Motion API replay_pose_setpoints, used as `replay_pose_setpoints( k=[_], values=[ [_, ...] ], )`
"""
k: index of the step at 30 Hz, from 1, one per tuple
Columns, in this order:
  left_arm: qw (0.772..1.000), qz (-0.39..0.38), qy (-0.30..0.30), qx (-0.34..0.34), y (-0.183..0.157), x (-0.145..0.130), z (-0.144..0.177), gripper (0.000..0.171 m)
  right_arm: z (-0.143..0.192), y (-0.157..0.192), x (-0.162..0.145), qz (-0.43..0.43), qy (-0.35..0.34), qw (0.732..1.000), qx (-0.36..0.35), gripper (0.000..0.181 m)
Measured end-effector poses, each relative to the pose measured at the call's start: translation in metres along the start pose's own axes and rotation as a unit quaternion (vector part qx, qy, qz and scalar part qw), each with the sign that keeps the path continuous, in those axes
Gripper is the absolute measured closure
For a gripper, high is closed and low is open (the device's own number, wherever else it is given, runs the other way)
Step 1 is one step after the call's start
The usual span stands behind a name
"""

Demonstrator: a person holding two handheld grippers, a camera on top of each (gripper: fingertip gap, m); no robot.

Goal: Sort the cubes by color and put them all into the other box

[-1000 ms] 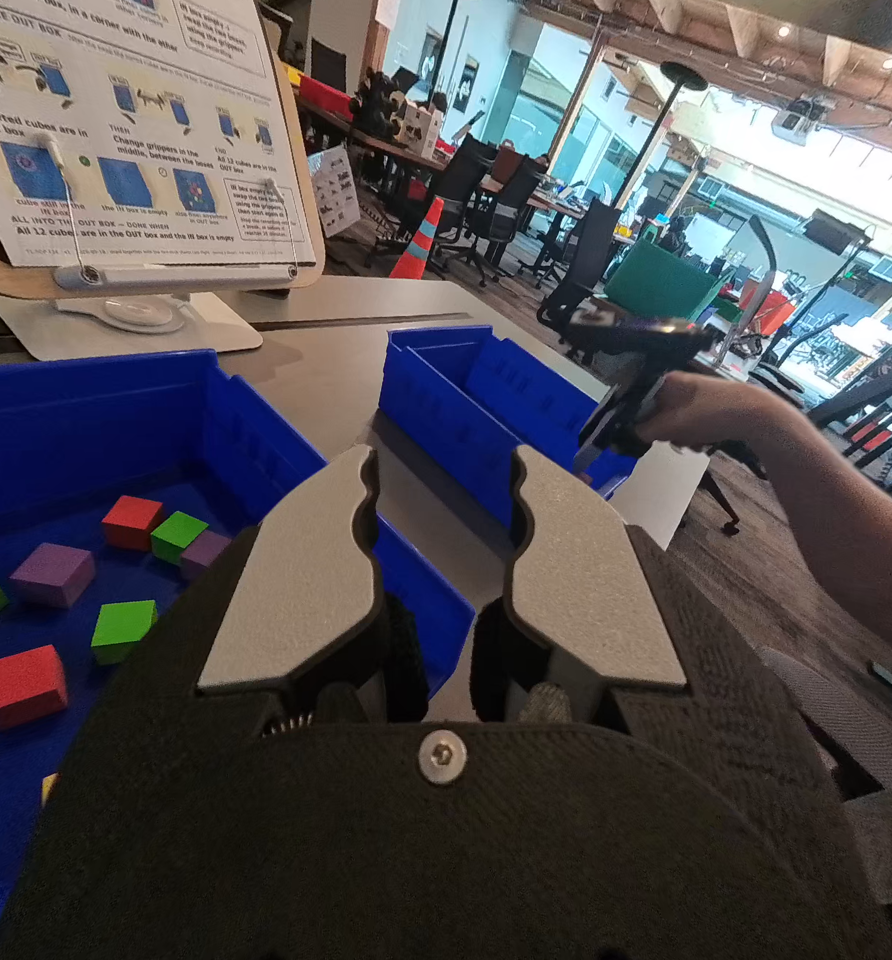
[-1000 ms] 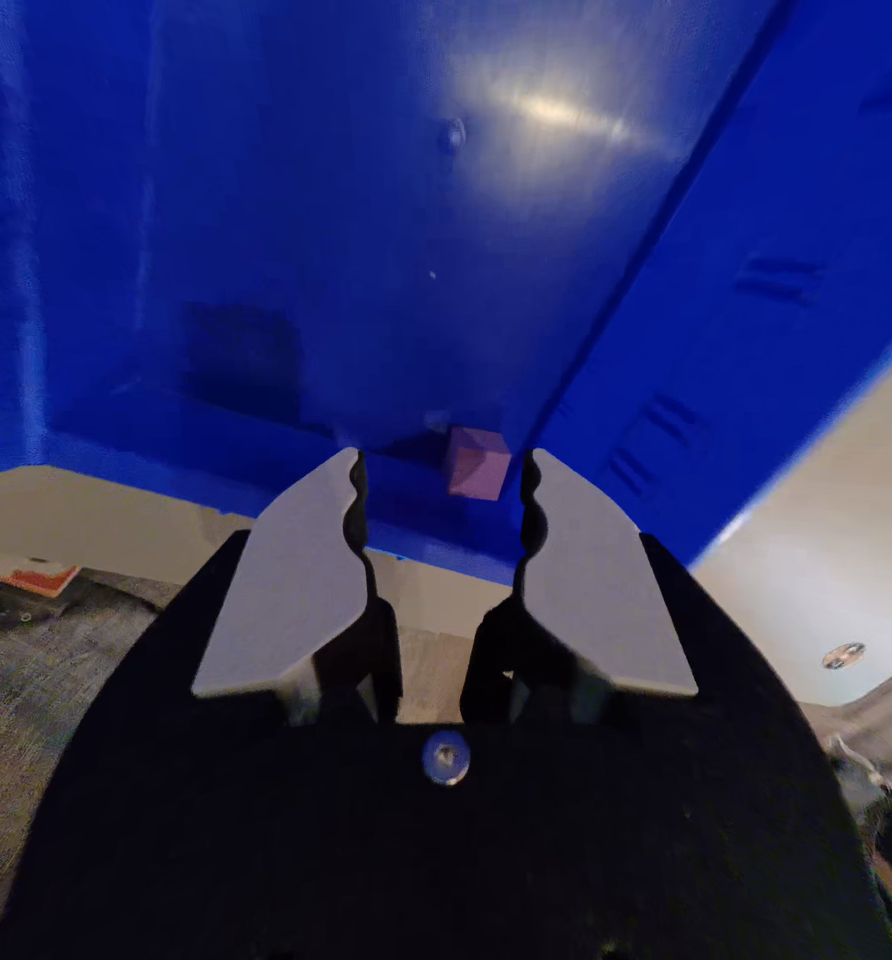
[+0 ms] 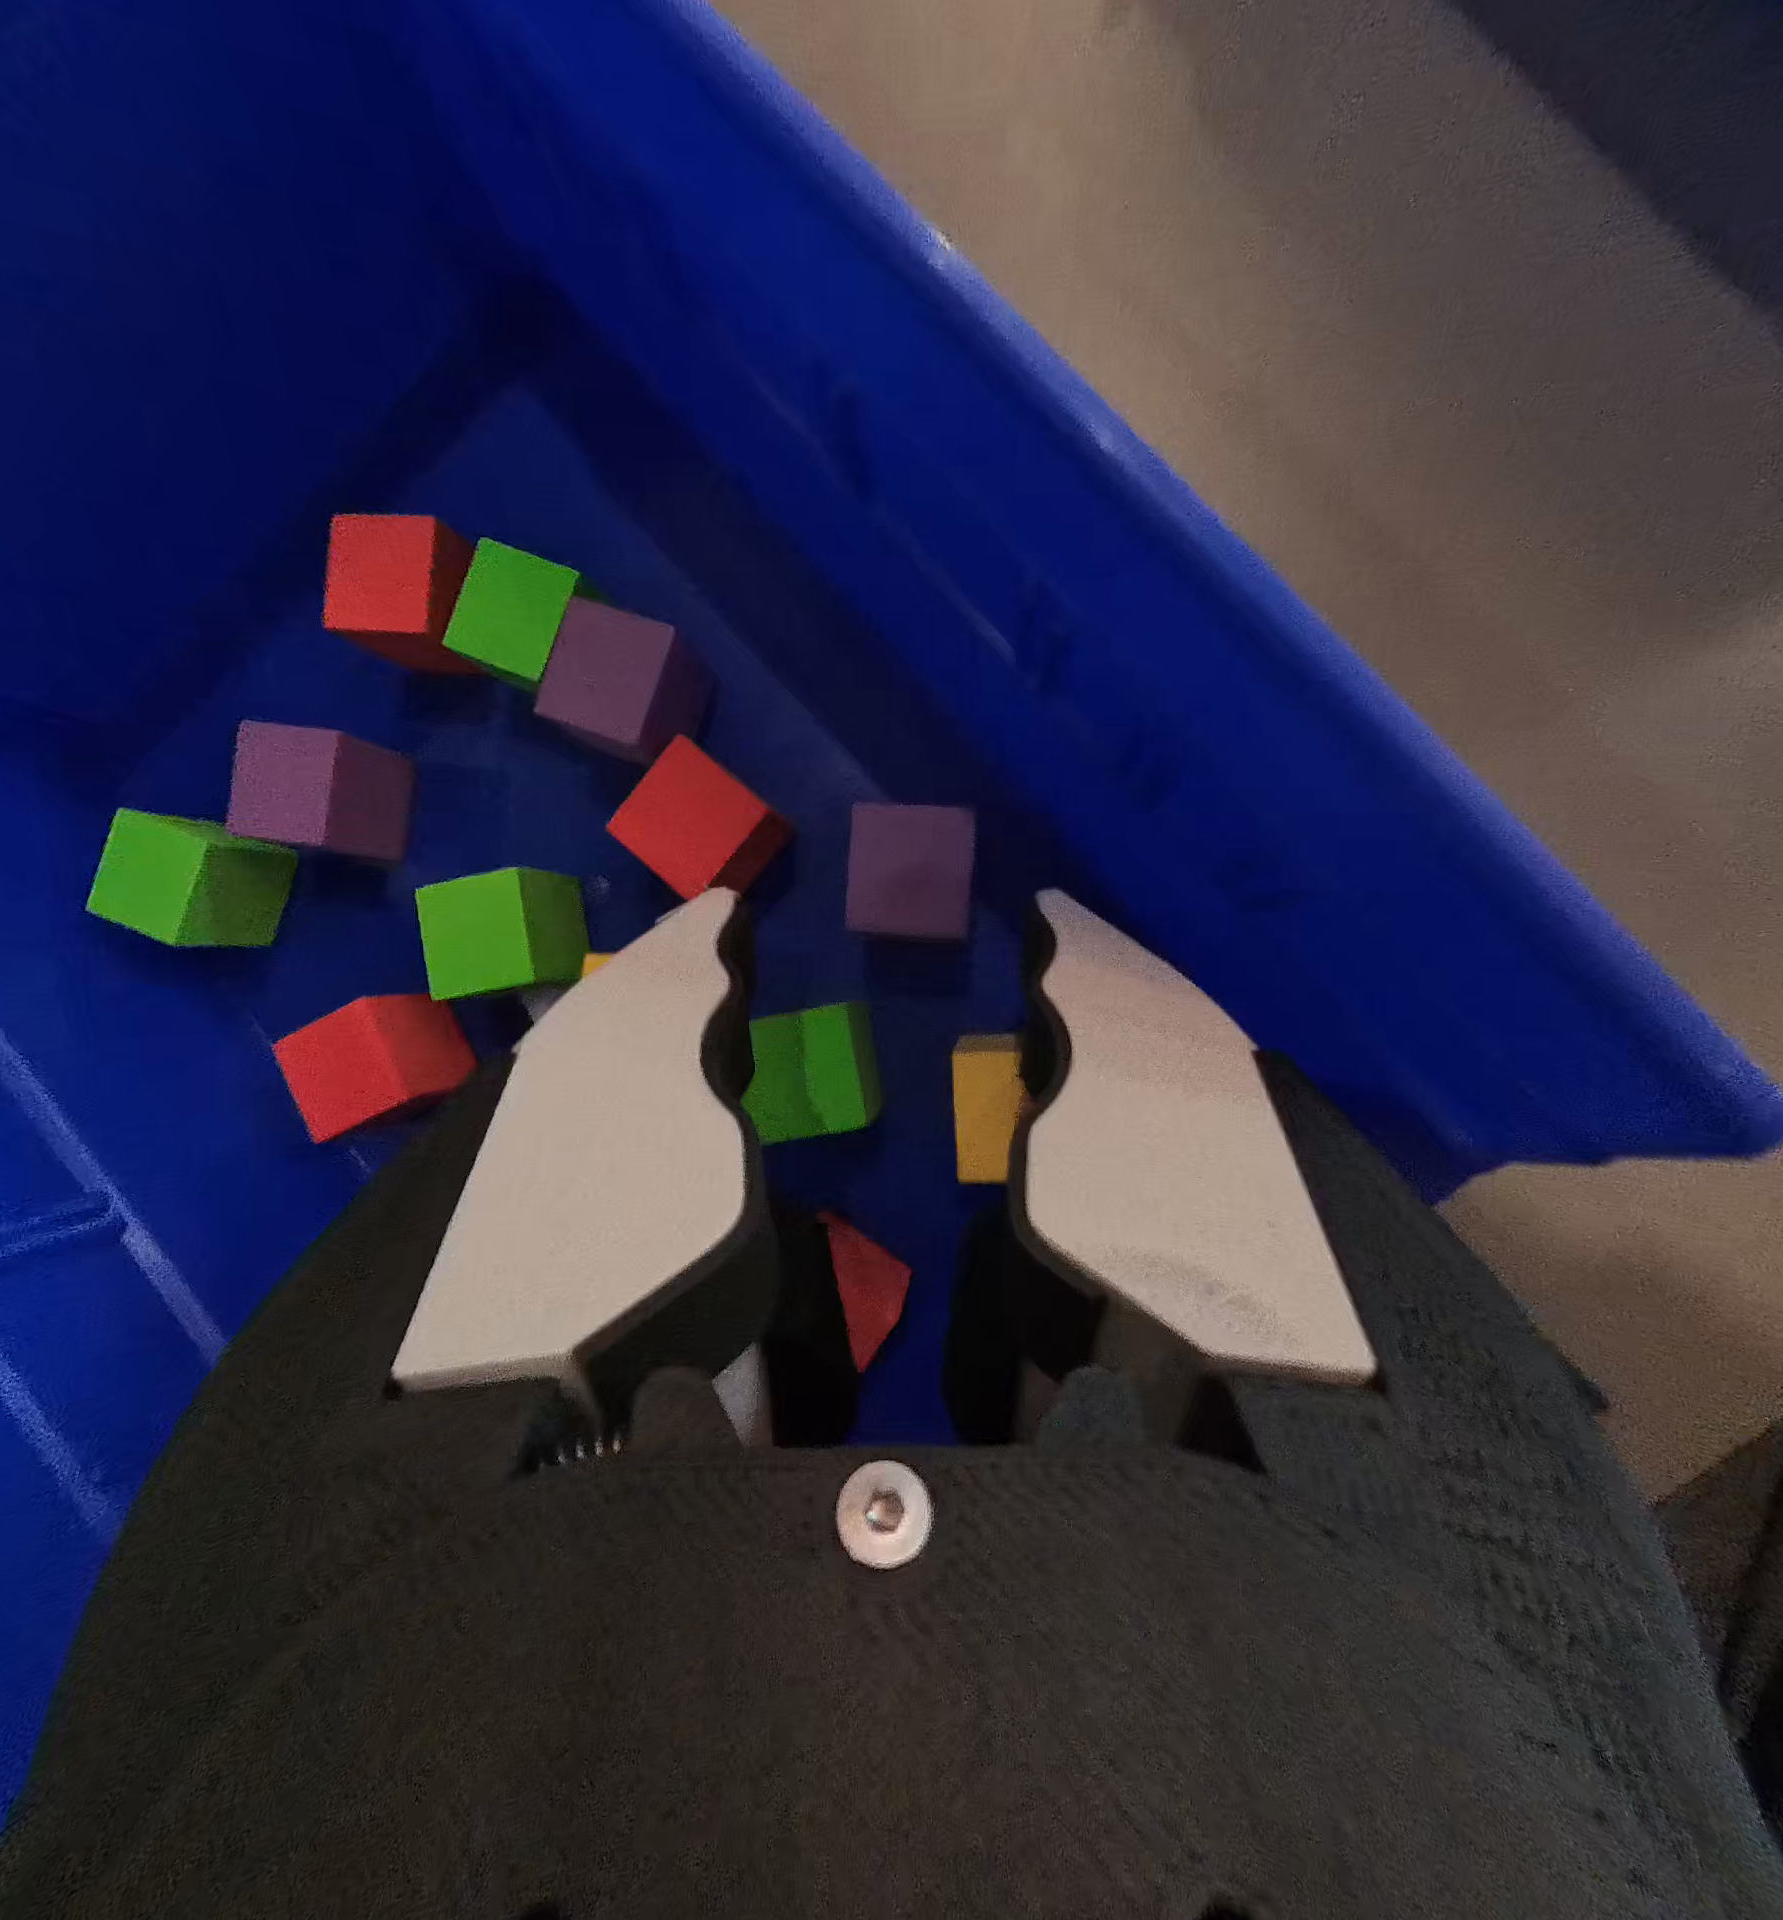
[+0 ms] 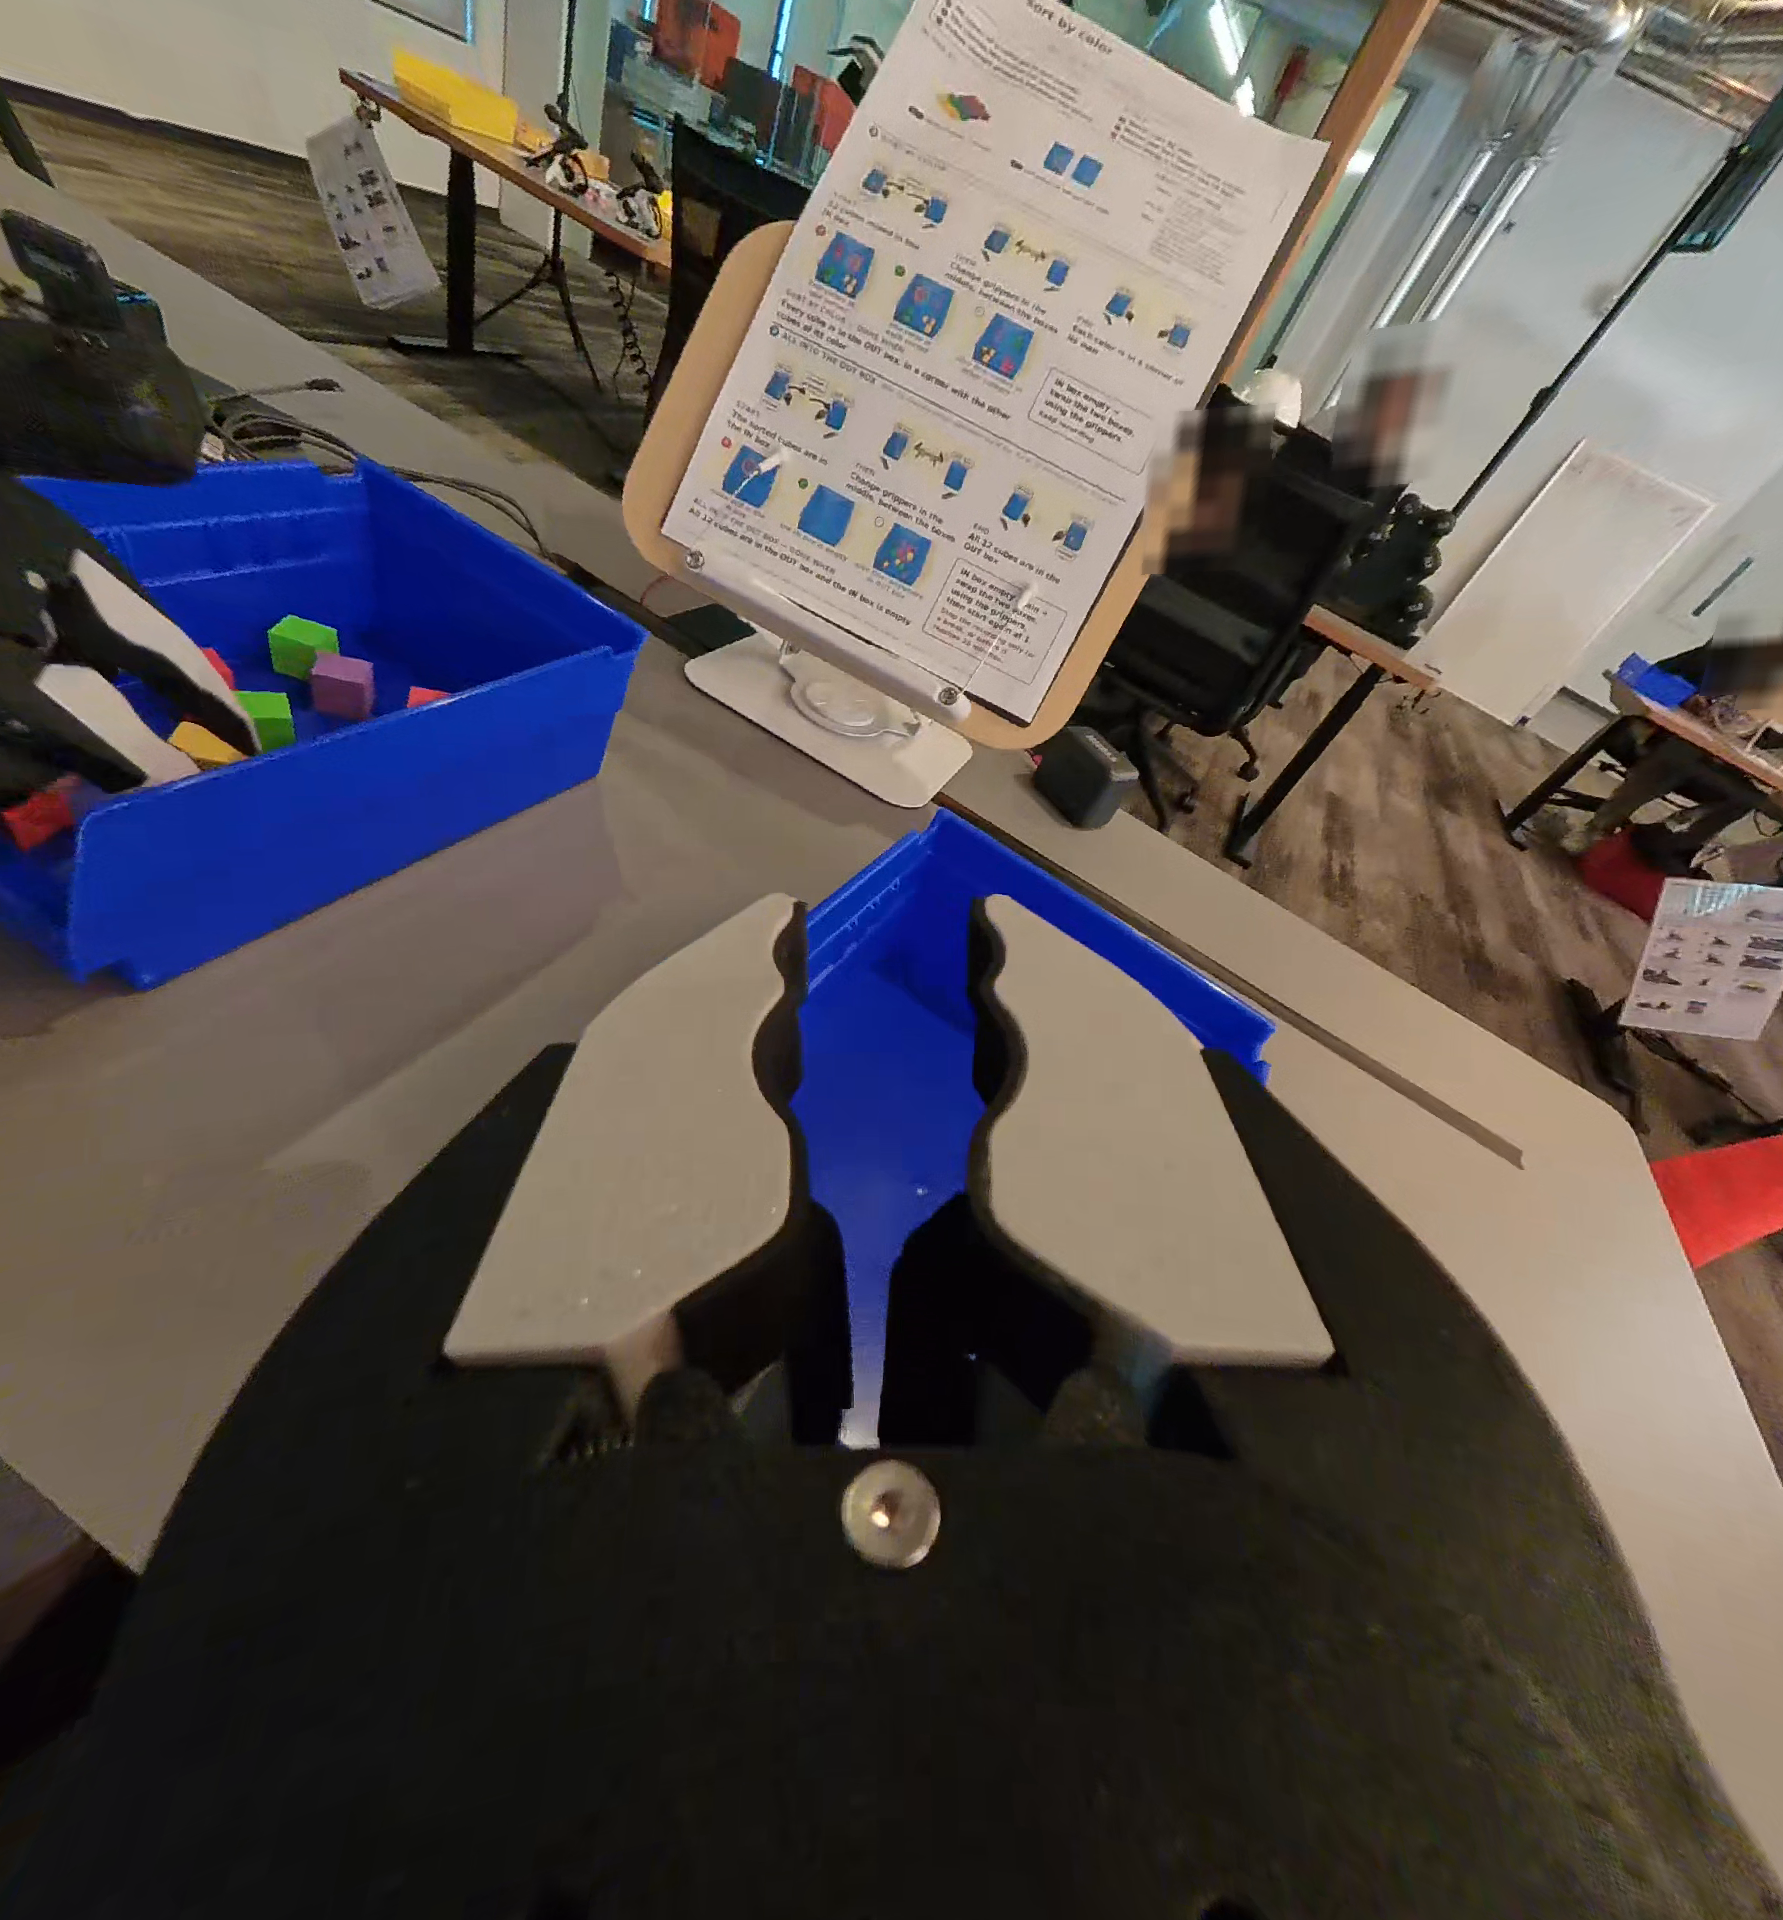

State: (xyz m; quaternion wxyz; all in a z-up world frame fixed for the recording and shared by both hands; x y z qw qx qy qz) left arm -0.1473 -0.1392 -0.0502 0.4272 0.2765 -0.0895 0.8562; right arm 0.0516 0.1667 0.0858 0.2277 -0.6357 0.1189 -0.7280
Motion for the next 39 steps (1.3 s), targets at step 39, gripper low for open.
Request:
replay_pose_setpoints(
  k=[39],
  values=[
    [0.75,0.177,-0.195,-0.607,-0.022,0.026,0.095,0.143,-0.049,0.119,0.027,0.149,-0.124,0.958,0.211,0.138]
  ],
)
Point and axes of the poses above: each gripper's, where its closed fingertips meet, z back along the fingers, x out of its top, y = z × x across the jaws, the point moved 9 cm from there along z, back along the fingers, and after that the axes turned 7 degrees about z, right-handed, at the moved point
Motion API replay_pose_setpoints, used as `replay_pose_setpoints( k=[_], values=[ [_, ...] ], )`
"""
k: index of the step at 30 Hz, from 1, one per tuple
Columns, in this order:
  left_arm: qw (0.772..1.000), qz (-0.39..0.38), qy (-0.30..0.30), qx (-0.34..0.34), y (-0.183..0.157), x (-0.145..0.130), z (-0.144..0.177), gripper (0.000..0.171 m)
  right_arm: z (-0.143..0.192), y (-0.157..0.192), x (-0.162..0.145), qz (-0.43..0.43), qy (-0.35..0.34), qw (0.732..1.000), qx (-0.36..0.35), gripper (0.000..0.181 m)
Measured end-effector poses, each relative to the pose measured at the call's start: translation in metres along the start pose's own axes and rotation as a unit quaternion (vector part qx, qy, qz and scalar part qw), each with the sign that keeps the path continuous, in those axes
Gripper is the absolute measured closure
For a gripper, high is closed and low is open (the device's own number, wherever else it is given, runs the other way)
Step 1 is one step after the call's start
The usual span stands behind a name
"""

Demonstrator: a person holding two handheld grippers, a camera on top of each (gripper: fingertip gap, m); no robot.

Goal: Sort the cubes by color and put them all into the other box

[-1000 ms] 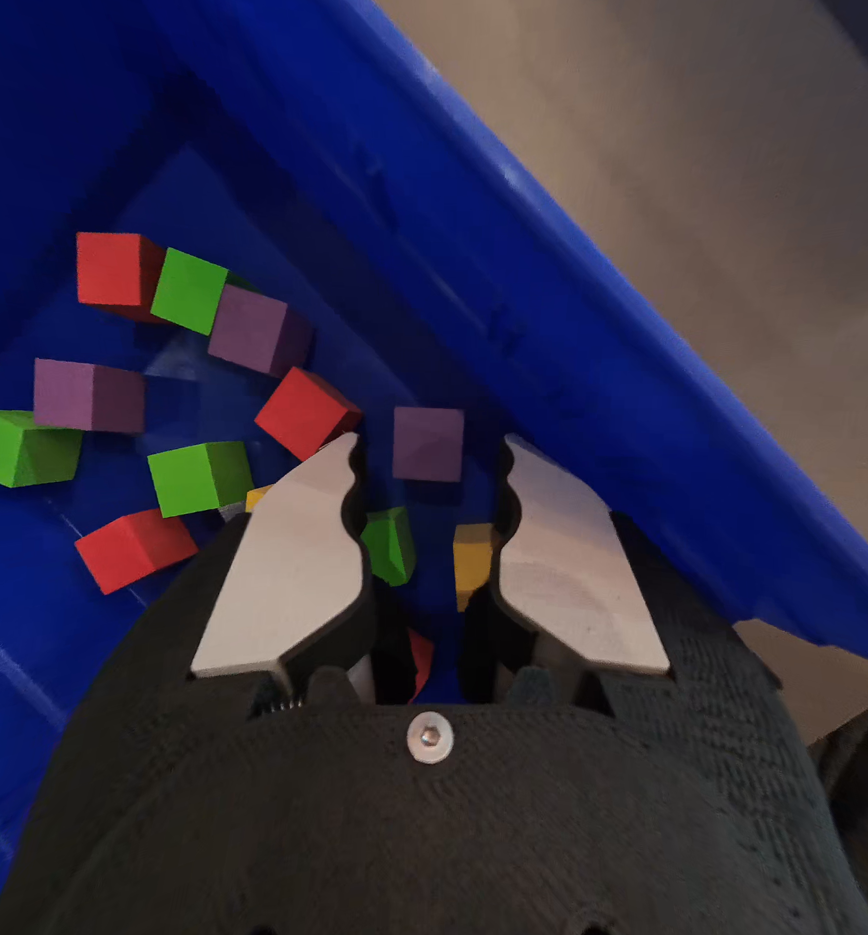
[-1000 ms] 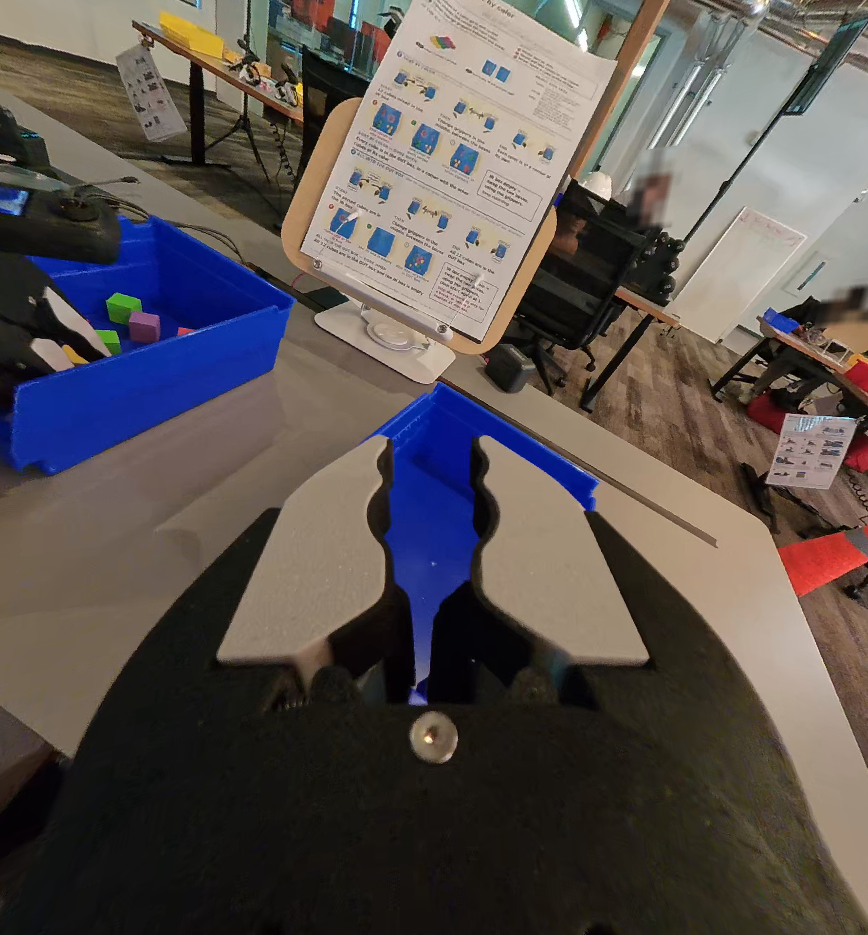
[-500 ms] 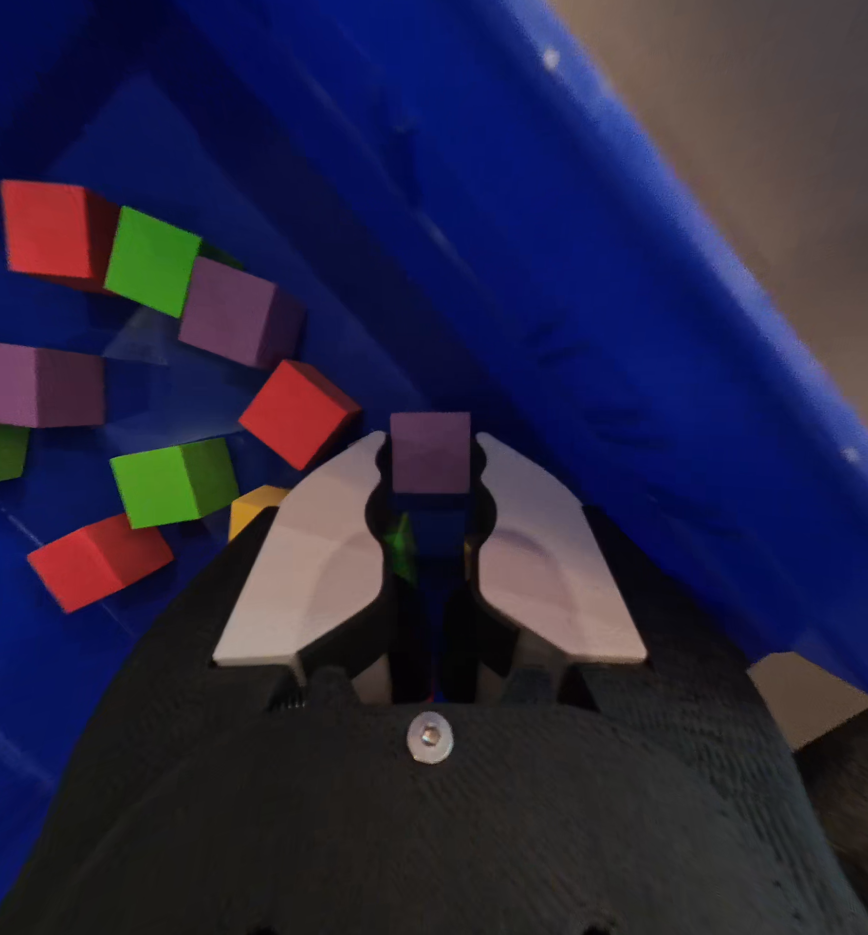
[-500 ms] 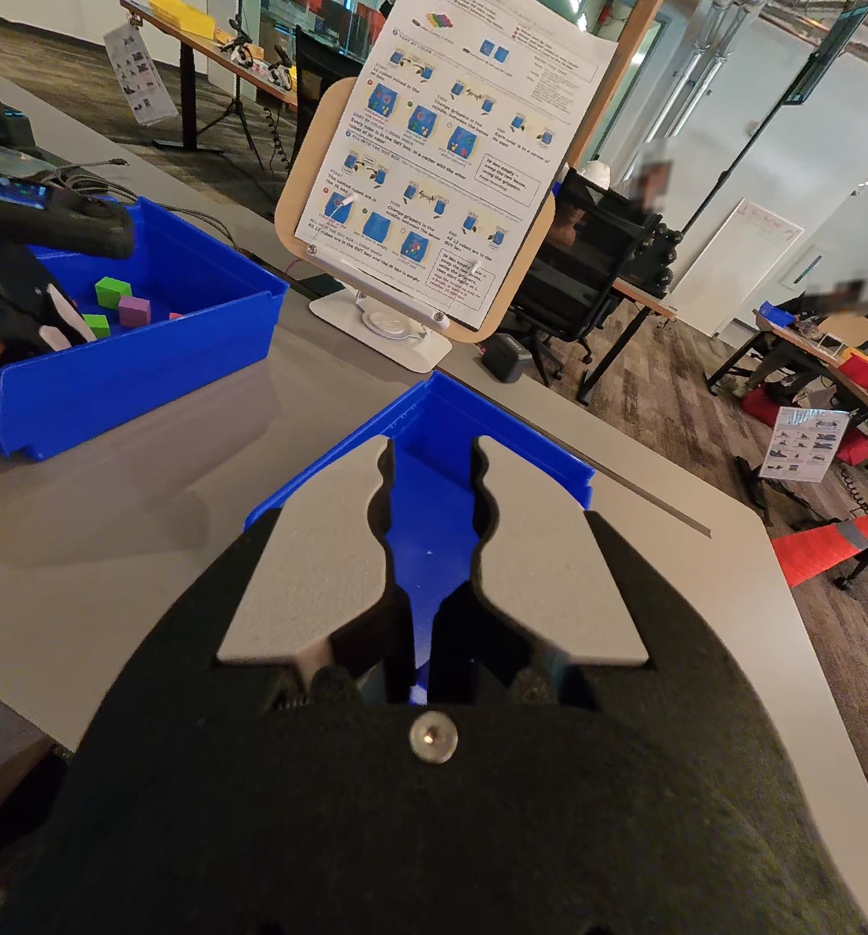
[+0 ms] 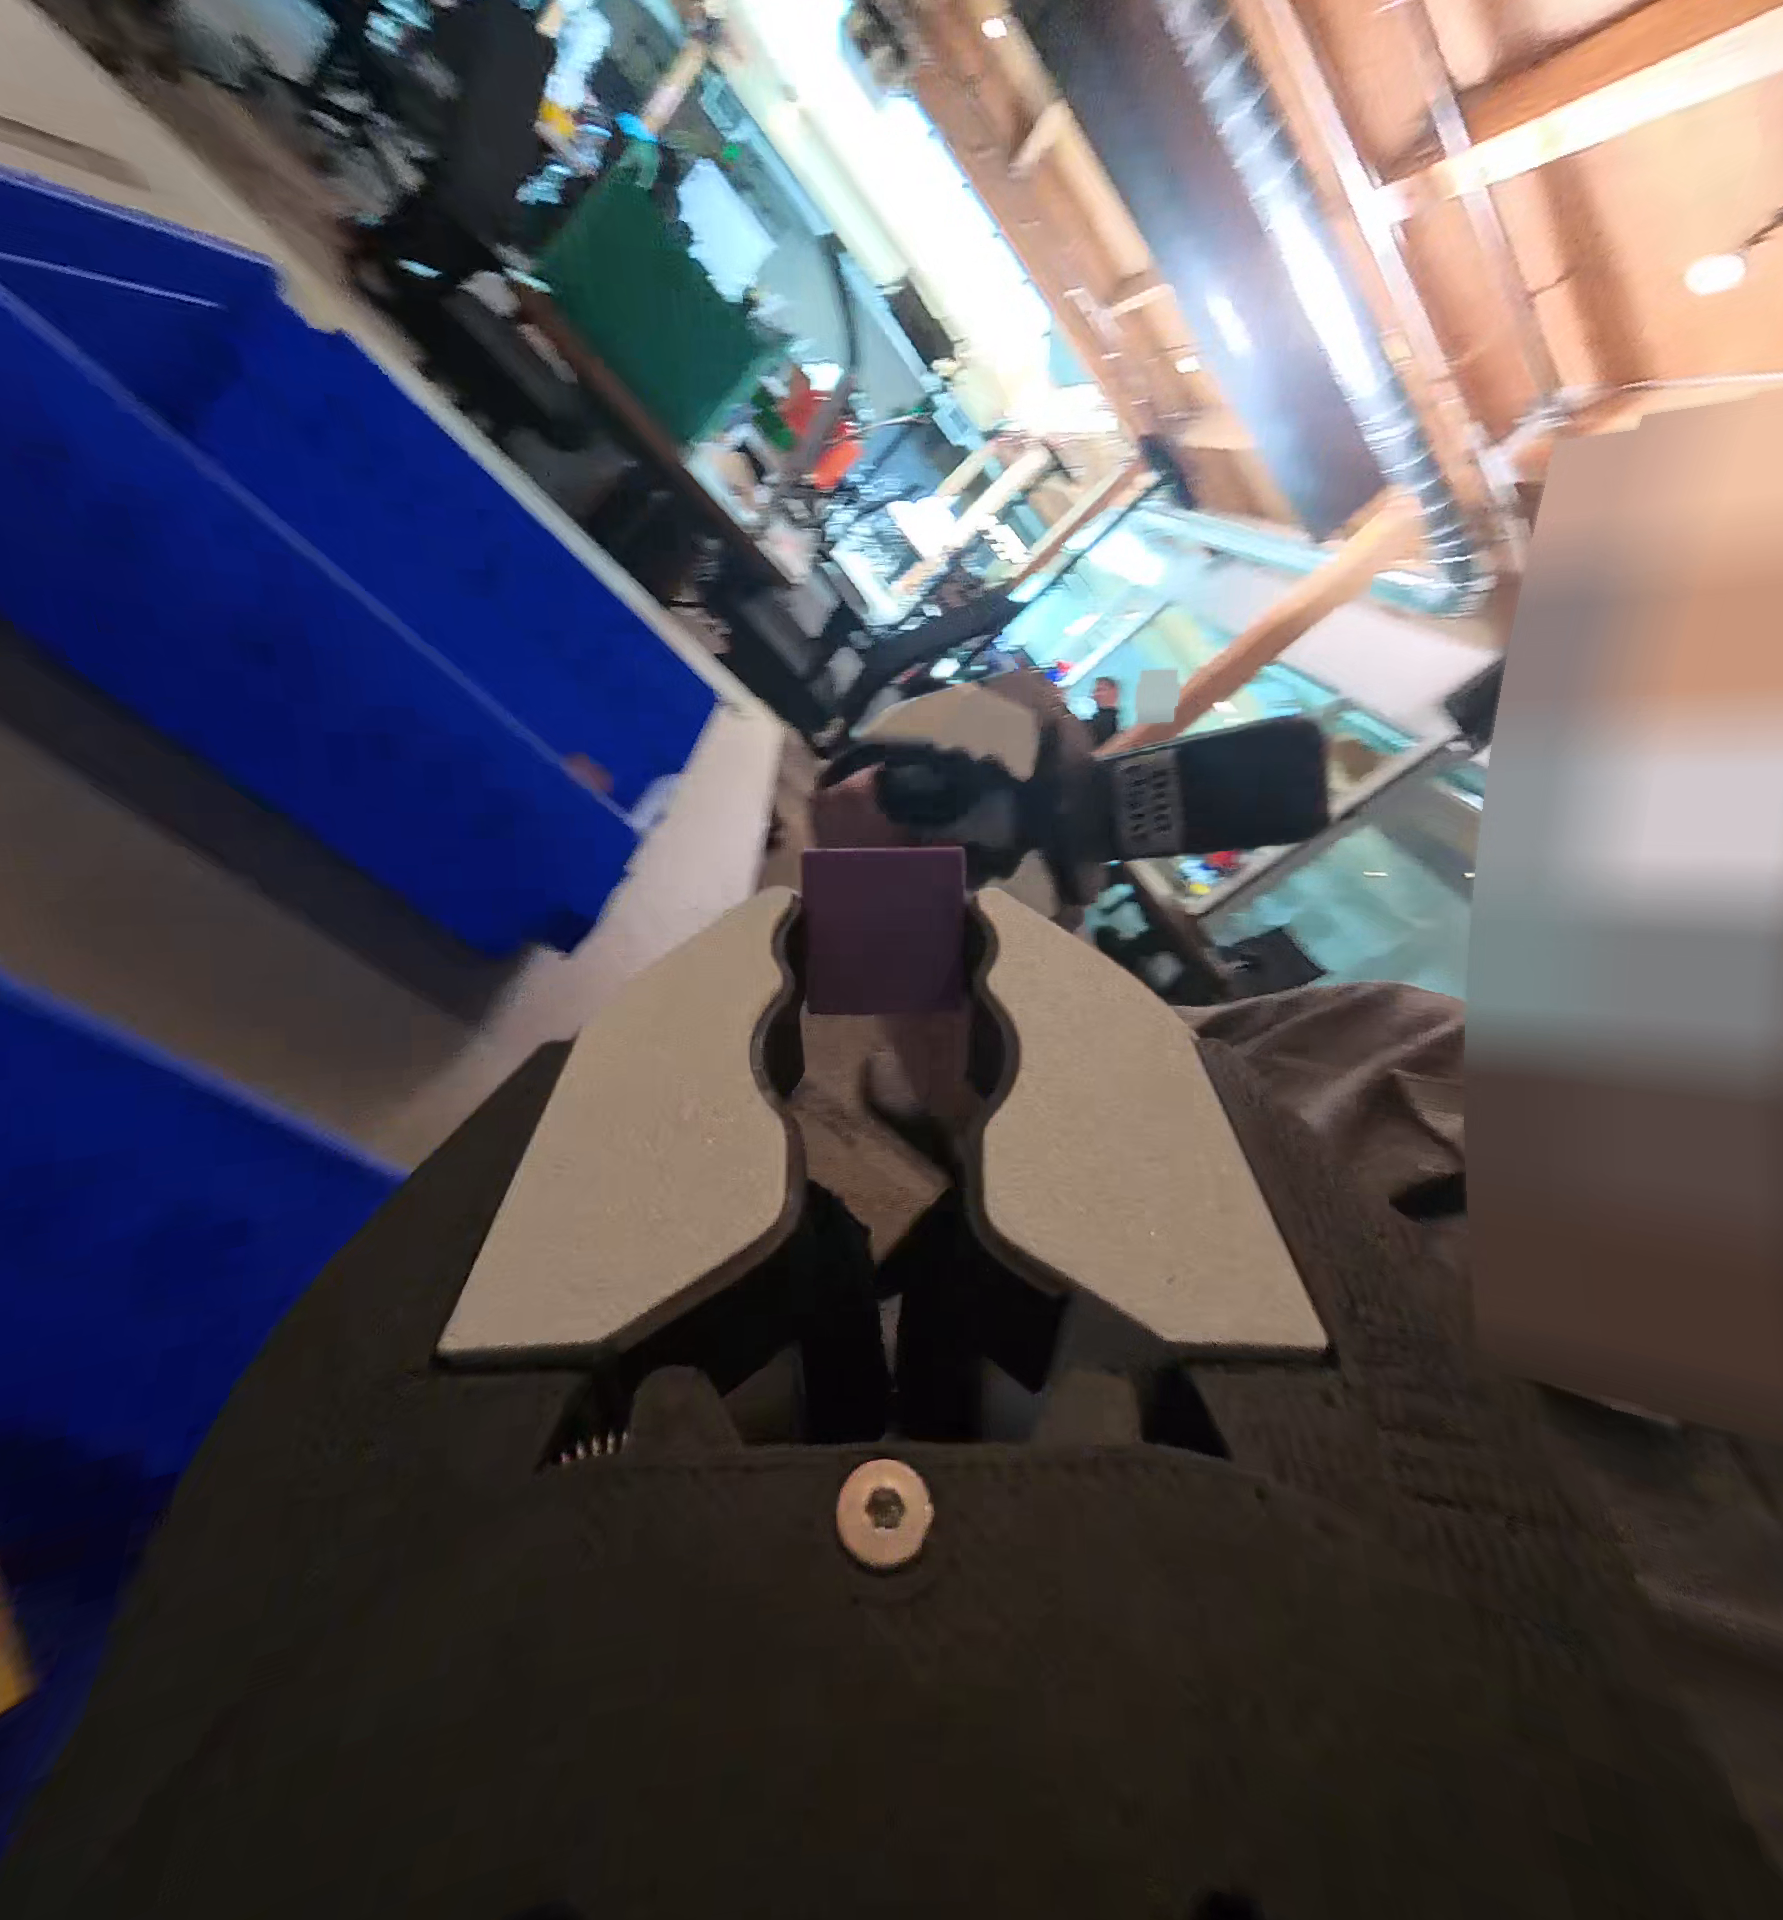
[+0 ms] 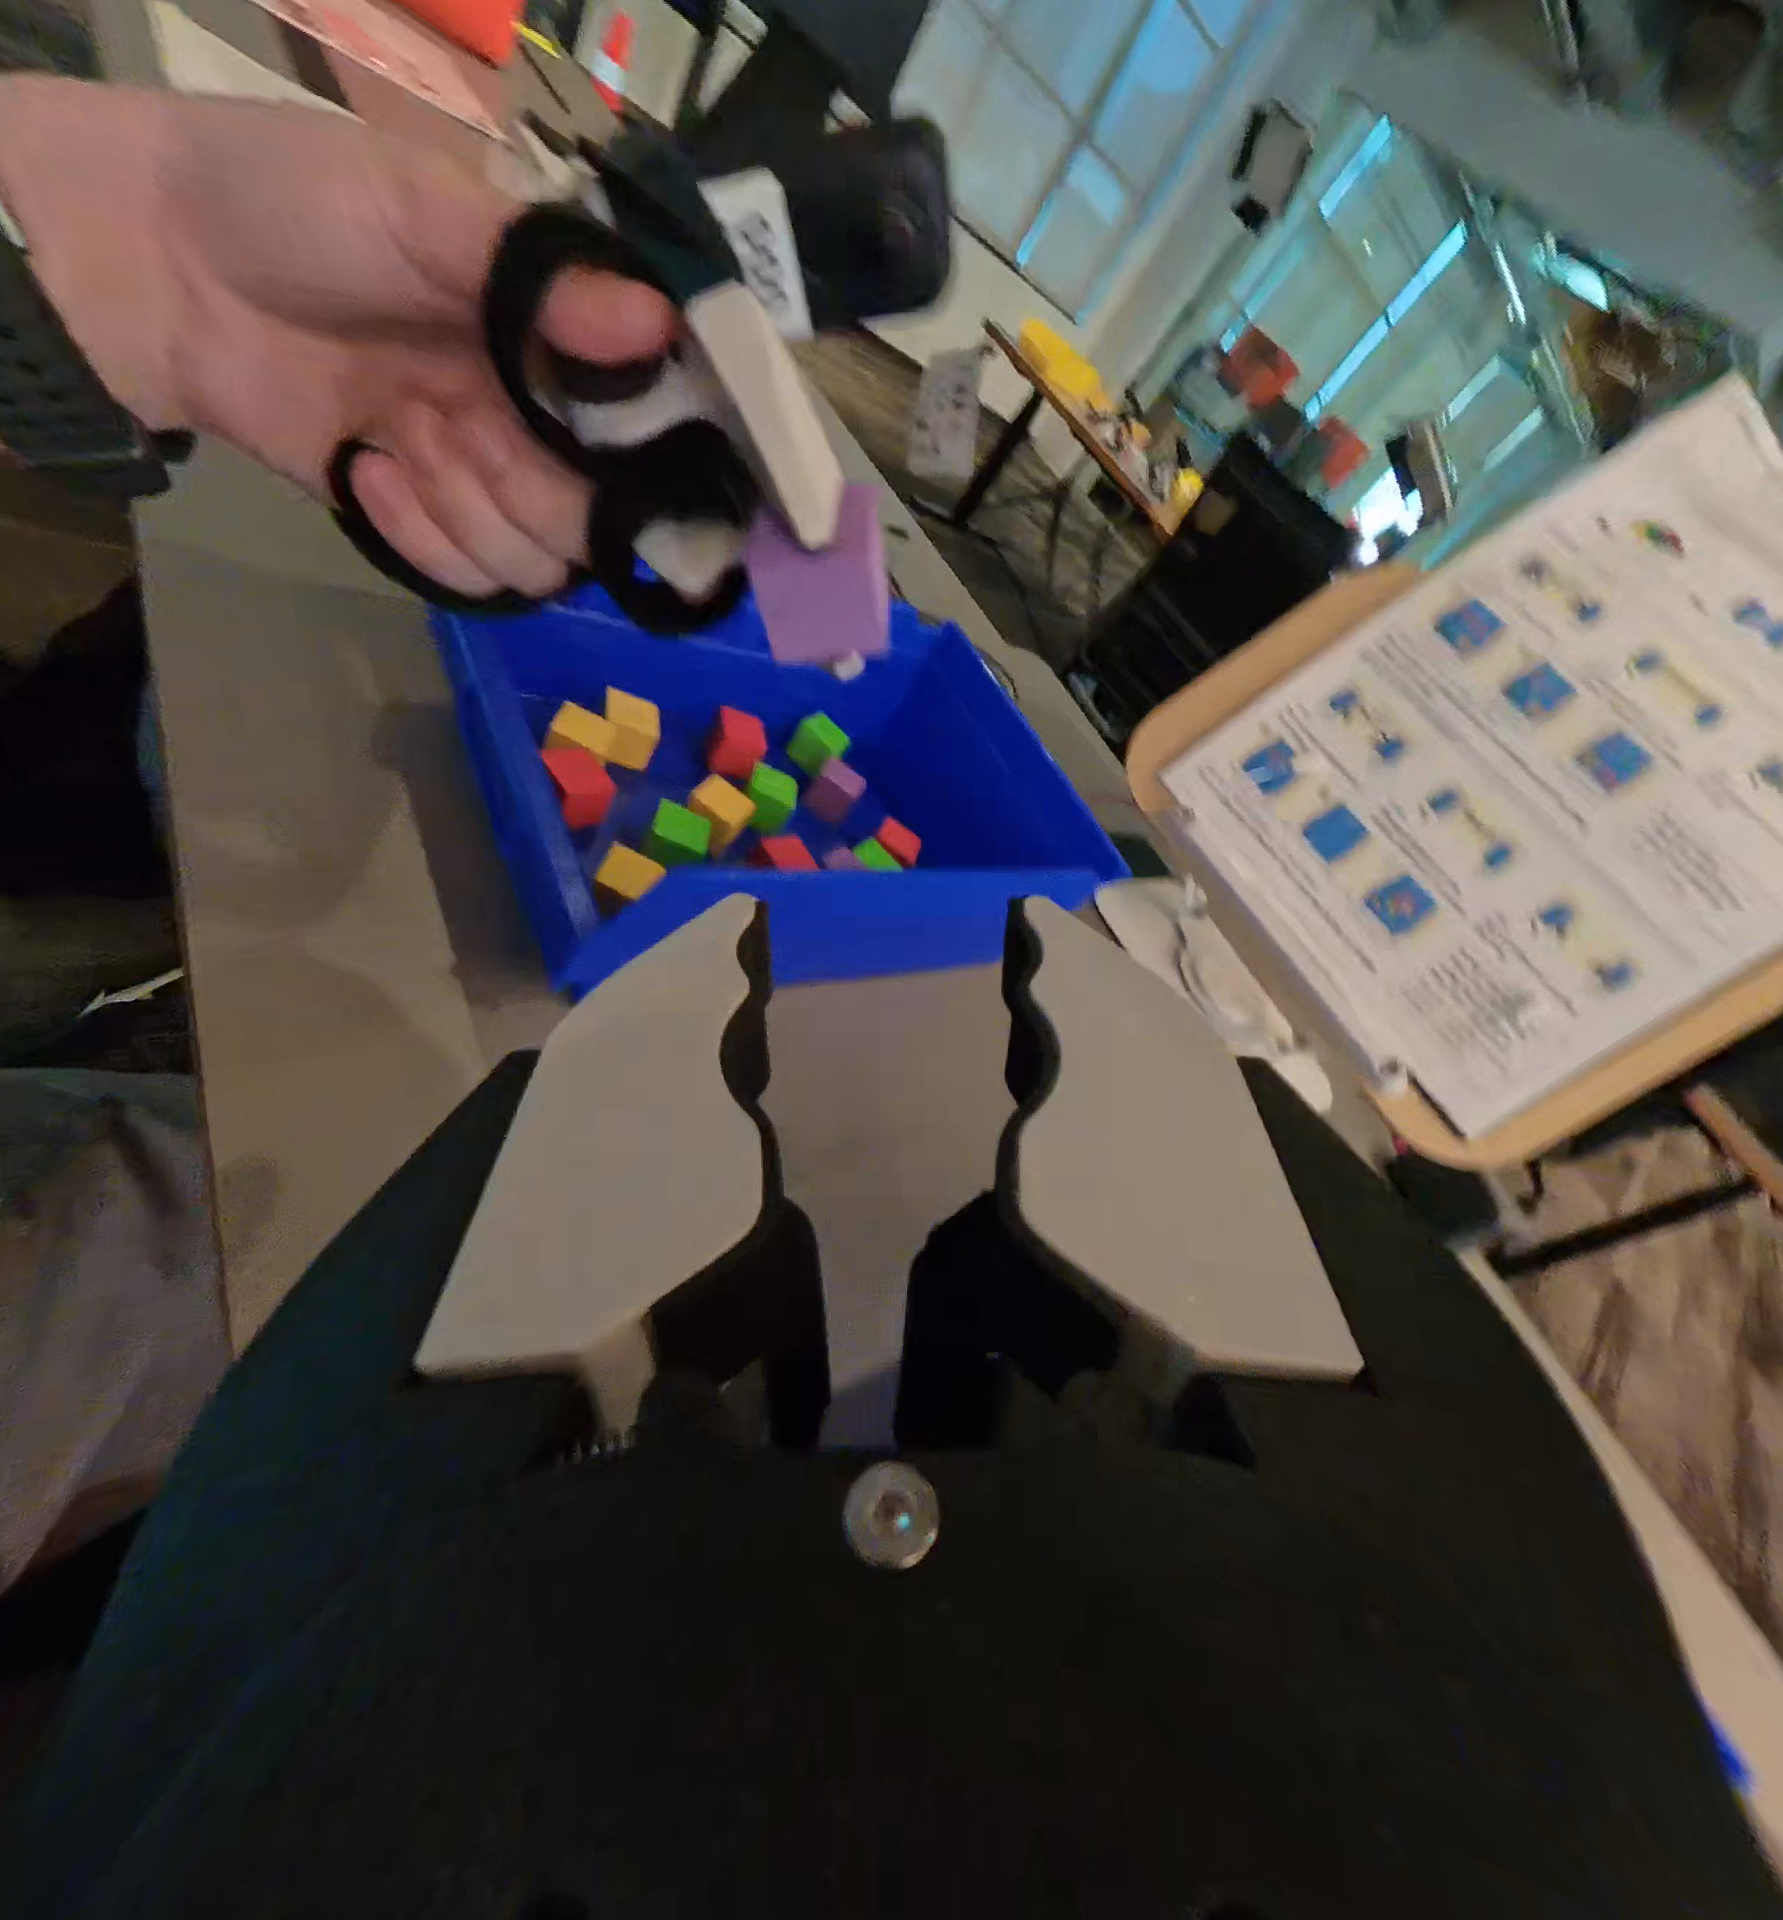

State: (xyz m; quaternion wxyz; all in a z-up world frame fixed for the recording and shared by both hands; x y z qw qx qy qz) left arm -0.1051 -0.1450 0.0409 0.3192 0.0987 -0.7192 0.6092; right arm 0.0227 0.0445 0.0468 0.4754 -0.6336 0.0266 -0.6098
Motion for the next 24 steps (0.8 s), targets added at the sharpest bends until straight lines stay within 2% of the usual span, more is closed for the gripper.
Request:
replay_pose_setpoints(
  k=[4,10,11,16,18,20,21,24],
  values=[
    [0.997,0.039,0.007,-0.072,-0.002,-0.013,-0.015,0.143,-0.028,0.016,0.022,0.072,-0.02,0.997,-0.001,0.141],
    [0.995,0.057,0.016,-0.078,0.001,-0.023,-0.025,0.143,-0.037,0.021,0.035,0.102,-0.03,0.994,0.003,0.146],
    [0.995,0.059,0.016,-0.076,0.001,-0.024,-0.026,0.143,-0.038,0.022,0.035,0.104,-0.027,0.994,0.008,0.152],
    [0.994,0.065,0.015,-0.09,0.001,-0.026,-0.031,0.143,-0.032,0.019,0.035,0.075,-0.031,0.997,0.02,0.153],
    [0.992,0.069,-0.008,-0.106,0.001,-0.024,-0.032,0.142,-0.026,0.013,0.034,0.06,-0.031,0.998,0.018,0.153],
    [0.991,0.068,-0.046,-0.11,0.001,-0.02,-0.025,0.139,-0.012,0.001,0.029,0.053,-0.016,0.998,0.013,0.153],
    [0.991,0.058,-0.062,-0.1,0.001,-0.017,-0.019,0.143,-0.004,-0.009,0.024,0.051,0.008,0.999,0.012,0.153],
    [0.994,0.017,-0.102,-0.028,-0.001,-0.01,0.003,0.151,0.023,-0.055,-0.003,0.012,0.122,0.992,0.008,0.154]
  ],
)
Point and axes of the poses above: each gripper's, where its closed fingertips meet, z back along the fingers, x out of its top, y = z × x across the jaws, the point moved 9 cm from there along z, back along the fingers, and after that the axes turned 7 degrees about z, right-handed, at the moved point
